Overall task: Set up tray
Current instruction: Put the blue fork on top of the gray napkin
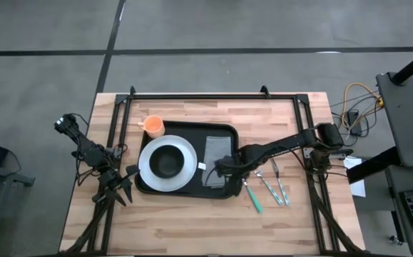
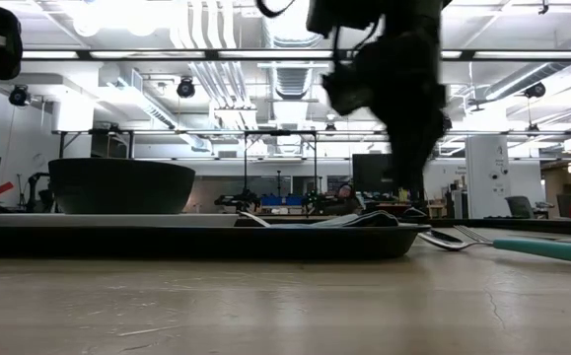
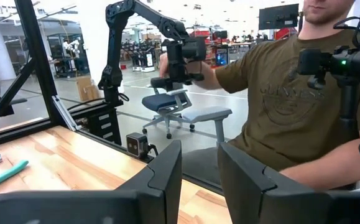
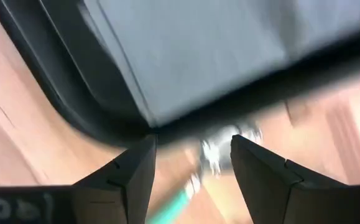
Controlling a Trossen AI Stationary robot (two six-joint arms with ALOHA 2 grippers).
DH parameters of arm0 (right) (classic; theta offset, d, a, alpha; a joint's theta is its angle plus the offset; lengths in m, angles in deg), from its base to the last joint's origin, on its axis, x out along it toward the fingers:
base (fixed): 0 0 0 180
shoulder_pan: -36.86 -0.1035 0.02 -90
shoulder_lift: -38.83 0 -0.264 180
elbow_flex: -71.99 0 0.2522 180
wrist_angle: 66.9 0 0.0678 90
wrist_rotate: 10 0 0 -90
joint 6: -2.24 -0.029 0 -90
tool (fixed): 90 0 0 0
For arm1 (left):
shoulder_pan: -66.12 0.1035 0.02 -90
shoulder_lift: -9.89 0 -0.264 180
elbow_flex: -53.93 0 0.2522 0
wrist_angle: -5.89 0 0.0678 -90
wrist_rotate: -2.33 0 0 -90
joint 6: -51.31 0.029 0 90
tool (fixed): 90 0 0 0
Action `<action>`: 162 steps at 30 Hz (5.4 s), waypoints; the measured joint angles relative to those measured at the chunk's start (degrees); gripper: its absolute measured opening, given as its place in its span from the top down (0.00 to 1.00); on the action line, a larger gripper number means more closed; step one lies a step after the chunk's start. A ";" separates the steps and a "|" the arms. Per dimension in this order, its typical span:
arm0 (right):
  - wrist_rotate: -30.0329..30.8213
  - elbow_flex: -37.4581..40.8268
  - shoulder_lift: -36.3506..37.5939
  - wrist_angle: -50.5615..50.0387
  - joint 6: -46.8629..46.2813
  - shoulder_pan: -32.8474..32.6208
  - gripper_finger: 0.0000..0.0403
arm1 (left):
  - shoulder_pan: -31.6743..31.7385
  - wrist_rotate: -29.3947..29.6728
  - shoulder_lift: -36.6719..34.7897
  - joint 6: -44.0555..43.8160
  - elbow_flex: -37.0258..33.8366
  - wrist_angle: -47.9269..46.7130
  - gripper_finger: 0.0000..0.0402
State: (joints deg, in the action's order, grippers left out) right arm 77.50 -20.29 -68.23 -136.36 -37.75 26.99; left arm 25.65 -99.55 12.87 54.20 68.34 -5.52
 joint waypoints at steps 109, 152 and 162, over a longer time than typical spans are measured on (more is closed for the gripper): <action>2.78 32.25 17.59 15.71 -29.08 -12.40 0.52 | 0.00 0.00 0.00 0.00 0.00 0.00 0.79; -2.28 33.82 14.31 16.07 -36.17 -12.33 0.94 | -0.01 0.00 -0.02 -0.02 0.02 0.00 0.79; -2.13 33.43 17.71 14.53 -39.74 -12.36 0.96 | -0.01 0.00 0.00 -0.02 0.00 -0.01 0.79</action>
State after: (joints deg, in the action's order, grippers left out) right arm 75.37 13.14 -50.52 -121.83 -77.49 14.63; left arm 25.64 -99.55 12.87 54.19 68.34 -5.53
